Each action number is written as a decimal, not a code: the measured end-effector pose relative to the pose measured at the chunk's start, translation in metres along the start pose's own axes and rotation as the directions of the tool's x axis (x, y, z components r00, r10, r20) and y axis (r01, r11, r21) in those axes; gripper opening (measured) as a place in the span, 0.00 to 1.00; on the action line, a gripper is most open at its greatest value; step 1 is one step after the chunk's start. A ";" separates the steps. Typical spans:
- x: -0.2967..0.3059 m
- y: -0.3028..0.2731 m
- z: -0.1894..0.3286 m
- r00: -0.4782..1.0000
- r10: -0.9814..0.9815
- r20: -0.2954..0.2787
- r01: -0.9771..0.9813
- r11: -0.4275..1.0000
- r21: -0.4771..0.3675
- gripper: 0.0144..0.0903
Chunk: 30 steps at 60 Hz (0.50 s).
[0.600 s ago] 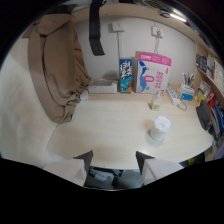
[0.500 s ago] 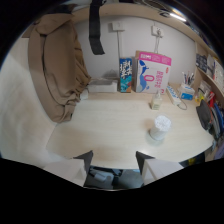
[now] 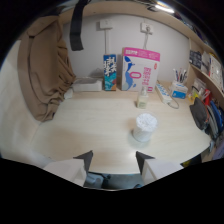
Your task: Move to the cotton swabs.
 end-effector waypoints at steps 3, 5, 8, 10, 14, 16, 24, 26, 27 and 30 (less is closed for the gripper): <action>0.013 0.000 0.006 1.000 -0.002 -0.014 0.002 1.000 0.005 0.96; 0.020 -0.001 0.011 1.000 -0.002 -0.021 0.002 1.000 0.014 0.96; 0.033 -0.002 0.017 0.999 -0.002 -0.036 0.003 1.000 0.024 0.96; 0.040 -0.003 0.022 0.999 -0.003 -0.040 0.005 1.000 0.031 0.96; 0.055 -0.004 0.031 0.999 -0.002 -0.051 0.004 0.999 0.040 0.96; 0.061 -0.005 0.036 0.999 -0.002 -0.052 0.005 0.999 0.045 0.96; 0.085 -0.007 0.059 0.998 -0.001 -0.055 0.004 0.999 0.051 0.96; 0.089 -0.008 0.065 0.998 -0.002 -0.056 0.004 0.999 0.053 0.96; 0.091 -0.008 0.068 0.998 -0.003 -0.057 0.006 0.999 0.053 0.96; 0.098 -0.007 0.078 0.998 -0.006 -0.061 0.009 0.999 0.047 0.96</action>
